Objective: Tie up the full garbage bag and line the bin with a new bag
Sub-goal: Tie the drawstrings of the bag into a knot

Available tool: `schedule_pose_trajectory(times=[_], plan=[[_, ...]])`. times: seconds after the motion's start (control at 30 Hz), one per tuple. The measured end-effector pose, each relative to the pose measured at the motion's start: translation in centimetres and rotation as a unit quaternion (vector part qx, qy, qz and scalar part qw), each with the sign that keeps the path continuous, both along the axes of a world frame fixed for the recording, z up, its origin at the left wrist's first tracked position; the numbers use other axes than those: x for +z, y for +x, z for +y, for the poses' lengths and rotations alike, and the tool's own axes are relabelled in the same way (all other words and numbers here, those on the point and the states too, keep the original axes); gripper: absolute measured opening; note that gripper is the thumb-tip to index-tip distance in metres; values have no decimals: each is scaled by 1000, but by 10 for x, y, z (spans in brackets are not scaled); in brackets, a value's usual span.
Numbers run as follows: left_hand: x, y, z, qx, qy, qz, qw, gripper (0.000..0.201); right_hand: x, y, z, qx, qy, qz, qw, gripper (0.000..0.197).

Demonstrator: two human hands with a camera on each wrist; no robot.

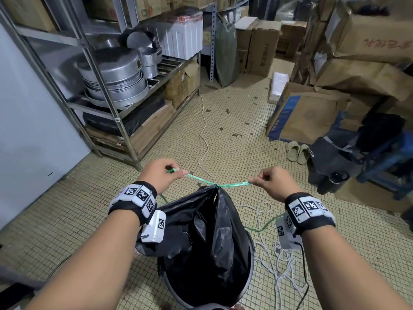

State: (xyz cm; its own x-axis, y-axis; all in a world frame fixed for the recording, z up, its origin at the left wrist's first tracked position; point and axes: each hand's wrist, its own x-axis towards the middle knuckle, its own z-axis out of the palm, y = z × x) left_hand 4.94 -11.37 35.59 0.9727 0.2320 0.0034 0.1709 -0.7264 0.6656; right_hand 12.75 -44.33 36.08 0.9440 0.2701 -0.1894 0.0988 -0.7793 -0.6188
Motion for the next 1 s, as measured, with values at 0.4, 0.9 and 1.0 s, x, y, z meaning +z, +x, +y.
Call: schedule_pose_trajectory(times=[0.4,0.9,1.0], plan=[[92,40,-7,-30,-96,-162,982,32,101,19,30,47,43,-170,983,61],[165,60,-74,-69,-388,-184,900,26,162,19,73,1,396,-92,914,44],[170,62,-82,-67,-404,-179,894,27,171,15,75,-11,451,-73,890,38]])
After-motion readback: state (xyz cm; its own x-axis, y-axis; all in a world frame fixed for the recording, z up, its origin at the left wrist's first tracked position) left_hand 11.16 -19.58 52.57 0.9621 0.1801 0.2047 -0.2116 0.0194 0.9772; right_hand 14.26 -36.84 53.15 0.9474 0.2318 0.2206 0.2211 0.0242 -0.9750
